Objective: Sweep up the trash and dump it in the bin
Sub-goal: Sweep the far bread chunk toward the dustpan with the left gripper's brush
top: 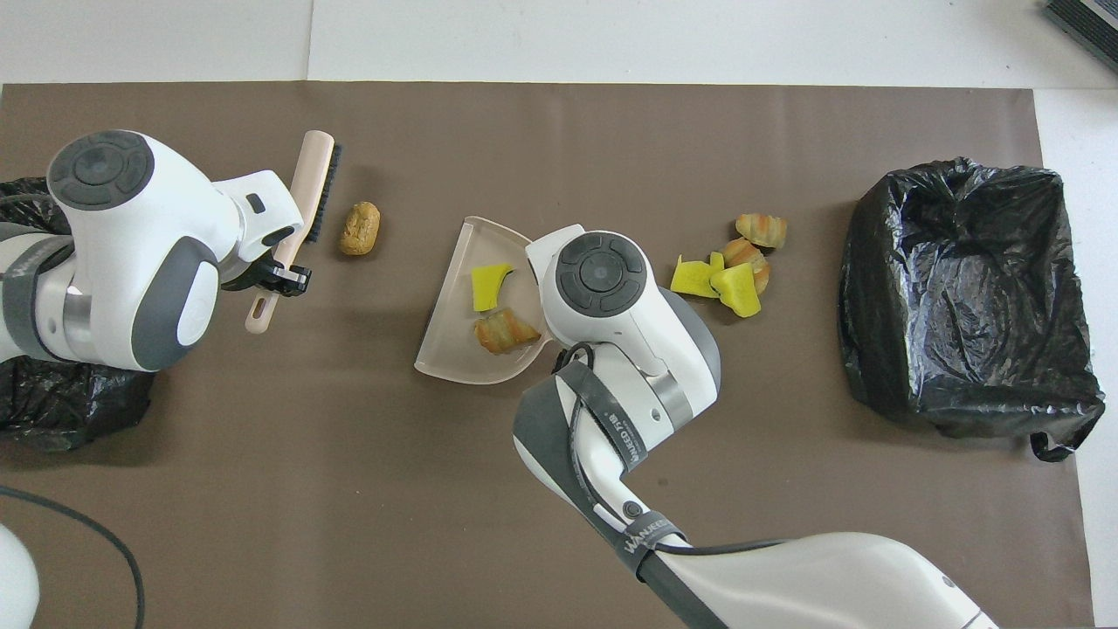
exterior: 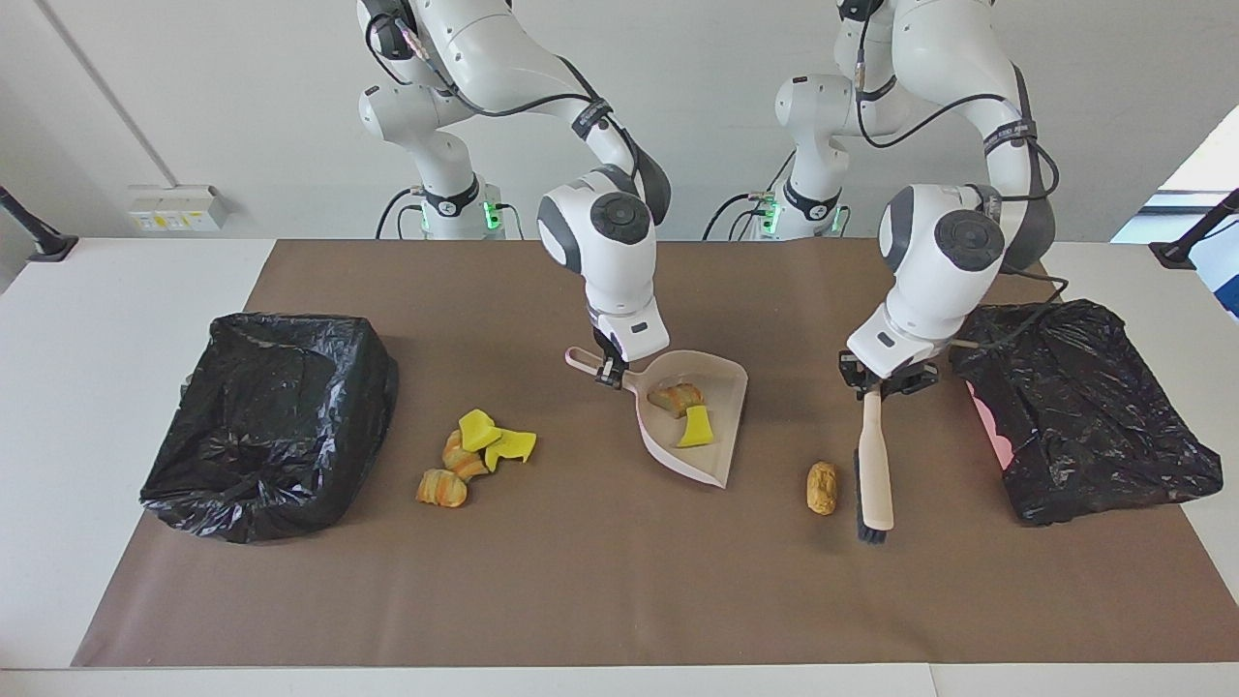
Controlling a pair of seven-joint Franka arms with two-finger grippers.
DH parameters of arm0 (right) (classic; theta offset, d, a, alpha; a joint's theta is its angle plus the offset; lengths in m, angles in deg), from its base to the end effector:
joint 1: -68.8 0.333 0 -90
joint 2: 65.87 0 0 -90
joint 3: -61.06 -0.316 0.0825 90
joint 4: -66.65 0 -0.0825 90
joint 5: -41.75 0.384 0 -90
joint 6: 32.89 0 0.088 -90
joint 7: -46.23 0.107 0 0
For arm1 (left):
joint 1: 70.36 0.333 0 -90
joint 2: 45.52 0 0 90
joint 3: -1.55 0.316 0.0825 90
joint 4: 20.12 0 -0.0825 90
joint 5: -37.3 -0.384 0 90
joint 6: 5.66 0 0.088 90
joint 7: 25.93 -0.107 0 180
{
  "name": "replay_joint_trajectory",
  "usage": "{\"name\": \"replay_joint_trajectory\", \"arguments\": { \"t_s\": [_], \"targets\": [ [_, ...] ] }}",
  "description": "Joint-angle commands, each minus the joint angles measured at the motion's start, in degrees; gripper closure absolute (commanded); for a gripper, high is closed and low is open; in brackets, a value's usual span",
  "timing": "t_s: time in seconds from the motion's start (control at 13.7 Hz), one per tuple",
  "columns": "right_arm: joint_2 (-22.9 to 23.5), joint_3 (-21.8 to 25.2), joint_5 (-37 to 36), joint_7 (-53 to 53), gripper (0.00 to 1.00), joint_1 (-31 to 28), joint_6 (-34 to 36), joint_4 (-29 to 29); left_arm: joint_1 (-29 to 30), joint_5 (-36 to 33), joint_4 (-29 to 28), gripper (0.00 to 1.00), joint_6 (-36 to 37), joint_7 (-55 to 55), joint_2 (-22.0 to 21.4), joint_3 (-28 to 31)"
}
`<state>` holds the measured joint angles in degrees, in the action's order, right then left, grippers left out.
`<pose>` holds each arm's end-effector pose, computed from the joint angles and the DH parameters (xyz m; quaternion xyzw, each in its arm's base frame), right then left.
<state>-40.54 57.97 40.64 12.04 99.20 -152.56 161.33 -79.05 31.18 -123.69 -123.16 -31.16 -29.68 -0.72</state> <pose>0.5622 0.3661 0.3555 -0.8293 -0.5587 0.0026 0.0032 0.6152 -0.1117 0.3882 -0.9853 0.1652 0.0143 0.0423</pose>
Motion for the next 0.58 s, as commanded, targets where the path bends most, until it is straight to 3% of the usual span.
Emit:
{"name": "replay_joint_trajectory", "arguments": {
  "t_s": [0.0,0.51],
  "targets": [
    [1.9,-0.2,0.2,1.8,1.0,0.4,1.0,-2.9,1.0,-2.8,1.9,1.0,-1.0,-6.3,2.5,-0.8],
    [1.6,-0.2,-0.1,1.8,1.0,1.0,0.9,-2.3,-0.1,-2.1,-9.2,1.0,-0.2,-20.9,-3.1,-1.3]
  ]
}}
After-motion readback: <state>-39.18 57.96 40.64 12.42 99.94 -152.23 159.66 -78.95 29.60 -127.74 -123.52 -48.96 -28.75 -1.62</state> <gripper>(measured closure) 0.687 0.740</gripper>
